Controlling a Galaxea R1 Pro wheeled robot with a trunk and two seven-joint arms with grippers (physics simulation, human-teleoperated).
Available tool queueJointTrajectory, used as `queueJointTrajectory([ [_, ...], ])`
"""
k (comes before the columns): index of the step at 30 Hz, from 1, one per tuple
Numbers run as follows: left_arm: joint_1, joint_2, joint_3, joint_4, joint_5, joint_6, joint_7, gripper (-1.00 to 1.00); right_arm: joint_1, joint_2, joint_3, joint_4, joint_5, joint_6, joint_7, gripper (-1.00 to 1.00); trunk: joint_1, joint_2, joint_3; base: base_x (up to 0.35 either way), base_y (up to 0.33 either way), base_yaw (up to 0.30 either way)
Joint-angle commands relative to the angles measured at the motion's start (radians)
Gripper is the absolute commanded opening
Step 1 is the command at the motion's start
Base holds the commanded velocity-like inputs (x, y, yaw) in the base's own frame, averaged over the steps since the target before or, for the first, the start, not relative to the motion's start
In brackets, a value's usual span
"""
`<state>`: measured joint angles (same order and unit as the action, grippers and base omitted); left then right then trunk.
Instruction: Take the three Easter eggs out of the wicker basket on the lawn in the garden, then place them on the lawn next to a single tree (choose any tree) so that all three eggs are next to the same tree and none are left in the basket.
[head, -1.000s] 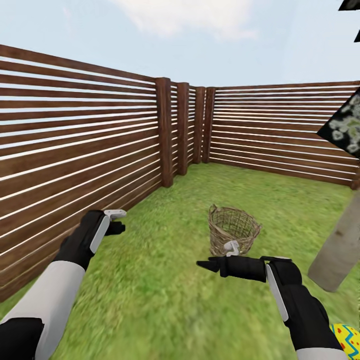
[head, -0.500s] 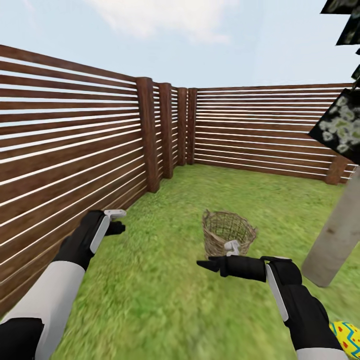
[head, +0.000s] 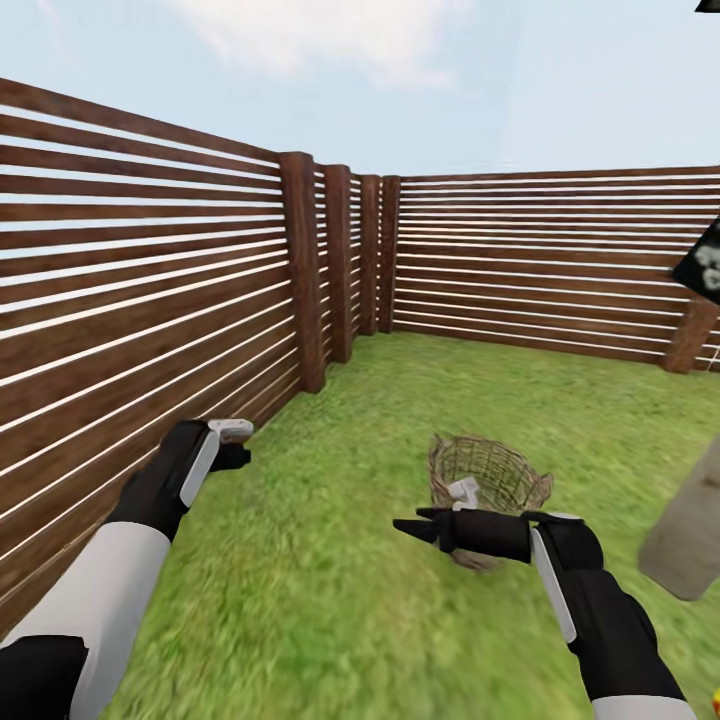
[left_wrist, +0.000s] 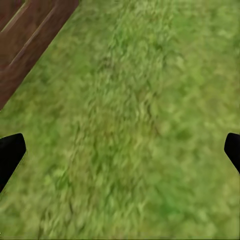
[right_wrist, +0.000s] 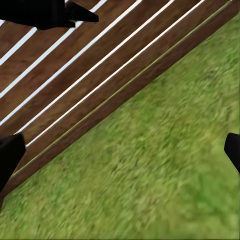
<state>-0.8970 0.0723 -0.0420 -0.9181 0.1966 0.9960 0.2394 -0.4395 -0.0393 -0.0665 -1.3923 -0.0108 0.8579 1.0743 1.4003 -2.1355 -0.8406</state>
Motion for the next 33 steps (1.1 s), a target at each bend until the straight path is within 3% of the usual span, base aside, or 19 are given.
queueJointTrajectory([
  [1, 0.0, 0.001, -0.004, -0.001, 0.011, 0.003, 0.009, 1.0, -0.001, 0.0, -0.001, -0.001, -0.001, 0.008, 0.003, 1.0, 0.0, 0.0, 0.0, 0.232, 0.224, -0.074],
  [11, -0.001, 0.001, -0.004, -0.002, 0.011, 0.003, 0.009, 1.0, -0.001, 0.001, -0.001, -0.001, 0.0, 0.007, 0.003, 1.0, 0.0, 0.0, 0.011, 0.186, 0.18, -0.173],
  [33, 0.0, 0.001, -0.004, -0.023, 0.009, 0.003, 0.011, 1.0, -0.001, 0.0, -0.001, 0.0, 0.0, 0.007, 0.003, 1.0, 0.0, 0.0, 0.039, 0.012, 0.034, -0.215],
])
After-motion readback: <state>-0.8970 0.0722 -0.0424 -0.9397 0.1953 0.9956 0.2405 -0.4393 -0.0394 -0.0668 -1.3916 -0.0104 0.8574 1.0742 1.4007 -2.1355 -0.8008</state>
